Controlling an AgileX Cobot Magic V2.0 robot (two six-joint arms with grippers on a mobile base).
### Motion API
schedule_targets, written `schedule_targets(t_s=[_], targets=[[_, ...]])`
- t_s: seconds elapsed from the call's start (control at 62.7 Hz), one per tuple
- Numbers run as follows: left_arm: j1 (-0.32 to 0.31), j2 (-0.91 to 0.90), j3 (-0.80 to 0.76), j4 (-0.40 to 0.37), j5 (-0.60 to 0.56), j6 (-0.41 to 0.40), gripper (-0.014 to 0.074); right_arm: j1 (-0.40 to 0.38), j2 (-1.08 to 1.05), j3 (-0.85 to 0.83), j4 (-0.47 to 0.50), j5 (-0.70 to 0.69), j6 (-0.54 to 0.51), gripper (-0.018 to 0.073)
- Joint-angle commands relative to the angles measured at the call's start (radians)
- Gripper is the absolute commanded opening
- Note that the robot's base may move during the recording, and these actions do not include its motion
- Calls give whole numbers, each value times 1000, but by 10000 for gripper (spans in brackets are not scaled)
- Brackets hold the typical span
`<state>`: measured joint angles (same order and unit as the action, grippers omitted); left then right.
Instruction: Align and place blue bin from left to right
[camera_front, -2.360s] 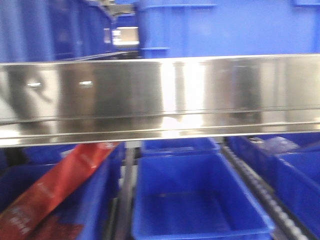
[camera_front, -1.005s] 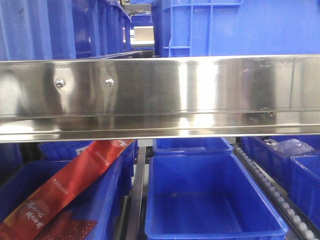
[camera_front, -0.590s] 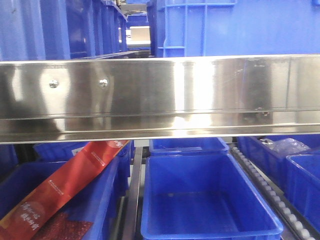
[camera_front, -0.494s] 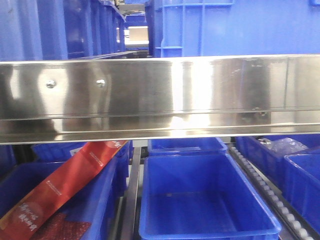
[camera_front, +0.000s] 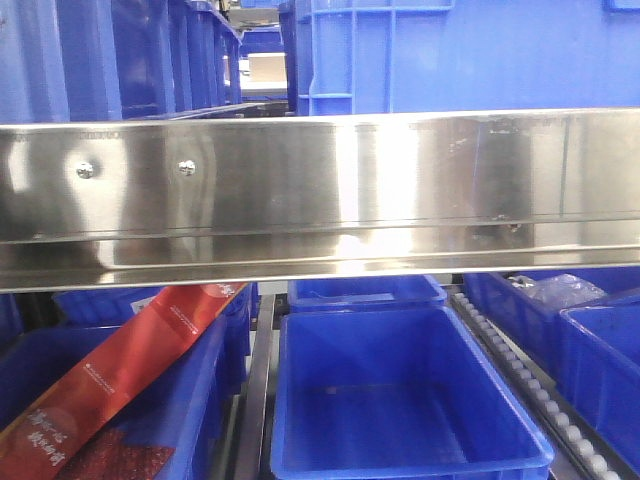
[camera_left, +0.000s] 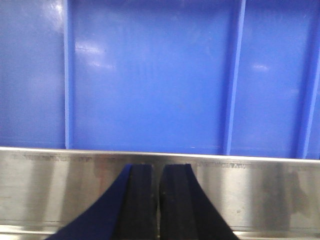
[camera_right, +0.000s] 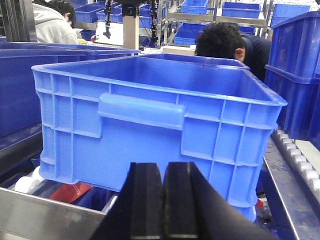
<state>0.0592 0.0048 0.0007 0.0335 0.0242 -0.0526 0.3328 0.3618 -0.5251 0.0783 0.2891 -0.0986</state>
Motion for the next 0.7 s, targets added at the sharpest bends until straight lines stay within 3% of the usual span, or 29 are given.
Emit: schedule_targets(t_s=[0.0, 0.399, 0.686], targets=[[4, -5, -1, -1, -18, 1, 15, -2, -7, 3, -8, -27, -6, -78], [4, -5, -1, -1, -18, 1, 15, -7, -7, 6, -19, -26, -6, -78], [4, -5, -1, -1, -18, 1, 15, -226, -92, 162, 16, -66, -6, -78]])
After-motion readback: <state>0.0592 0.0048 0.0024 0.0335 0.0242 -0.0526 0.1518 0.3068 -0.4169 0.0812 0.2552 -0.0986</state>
